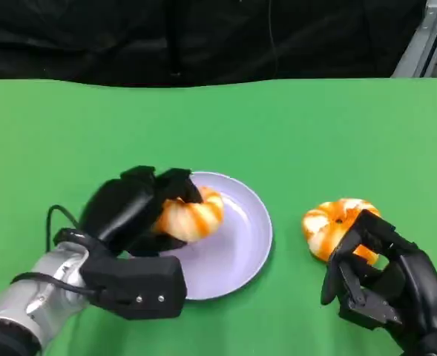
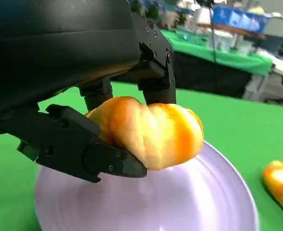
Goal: Grasp the bread from the table and place it into the plate.
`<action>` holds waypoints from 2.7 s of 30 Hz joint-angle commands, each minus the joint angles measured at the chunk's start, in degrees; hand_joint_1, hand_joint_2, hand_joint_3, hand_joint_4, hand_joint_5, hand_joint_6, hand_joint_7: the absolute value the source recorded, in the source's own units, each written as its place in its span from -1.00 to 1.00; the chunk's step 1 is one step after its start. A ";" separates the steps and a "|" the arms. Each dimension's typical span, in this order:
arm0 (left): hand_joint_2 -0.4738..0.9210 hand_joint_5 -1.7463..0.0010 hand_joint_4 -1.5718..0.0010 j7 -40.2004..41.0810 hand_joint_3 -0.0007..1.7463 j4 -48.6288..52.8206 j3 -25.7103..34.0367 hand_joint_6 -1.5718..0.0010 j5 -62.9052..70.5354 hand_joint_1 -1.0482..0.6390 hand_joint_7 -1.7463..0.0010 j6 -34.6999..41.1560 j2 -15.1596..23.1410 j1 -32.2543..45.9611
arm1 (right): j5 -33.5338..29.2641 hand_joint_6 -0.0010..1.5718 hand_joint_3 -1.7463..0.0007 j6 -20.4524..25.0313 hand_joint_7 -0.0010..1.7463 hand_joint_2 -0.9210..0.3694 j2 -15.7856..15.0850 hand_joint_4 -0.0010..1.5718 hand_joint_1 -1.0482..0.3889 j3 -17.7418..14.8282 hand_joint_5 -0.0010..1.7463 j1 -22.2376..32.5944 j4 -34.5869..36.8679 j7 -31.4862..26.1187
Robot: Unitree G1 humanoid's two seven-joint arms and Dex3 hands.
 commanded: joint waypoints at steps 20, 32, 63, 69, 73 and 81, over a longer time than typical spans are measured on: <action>1.00 1.00 1.00 -23.07 -0.10 -13.18 -1.71 0.96 -0.04 -1.00 0.99 9.15 5.20 3.08 | 0.40 -0.23 -0.32 -0.44 1.00 -0.48 -0.30 0.06 0.32 -0.39 1.00 -0.03 -0.38 -0.58; 0.84 0.44 -0.29 -36.00 -0.16 -29.71 17.54 -0.40 -39.05 0.31 0.77 15.93 -0.30 18.17 | 0.30 -0.22 -0.34 0.18 1.00 -0.47 -0.26 0.07 0.31 -0.18 1.00 -0.03 -1.03 -0.76; 0.61 -1.00 -0.16 -55.46 0.49 -42.01 32.93 0.06 -65.86 0.32 -1.00 36.19 1.15 38.21 | 0.26 -0.21 -0.33 0.68 0.99 -0.47 -0.86 0.07 0.31 -0.75 1.00 0.03 -0.97 -0.43; 0.63 -1.00 -0.14 -54.92 0.46 -42.46 32.93 0.08 -65.45 0.32 -1.00 37.07 1.09 38.05 | 0.41 -0.22 -0.33 0.82 1.00 -0.47 -0.81 0.07 0.30 -0.58 1.00 -0.05 -0.92 -0.40; 0.68 -1.00 -0.14 -54.36 0.38 -43.14 32.91 0.08 -65.13 0.32 -1.00 37.14 0.79 38.28 | 0.78 -0.22 -0.32 0.88 1.00 -0.47 -0.78 0.06 0.32 -0.47 1.00 0.18 -1.27 -0.19; 0.70 -1.00 -0.13 -52.54 0.35 -44.99 32.81 0.08 -64.34 0.33 -1.00 38.36 0.30 38.83 | 0.72 -0.22 -0.31 0.55 1.00 -0.48 -0.89 0.06 0.31 -0.41 1.00 0.34 -1.38 -0.04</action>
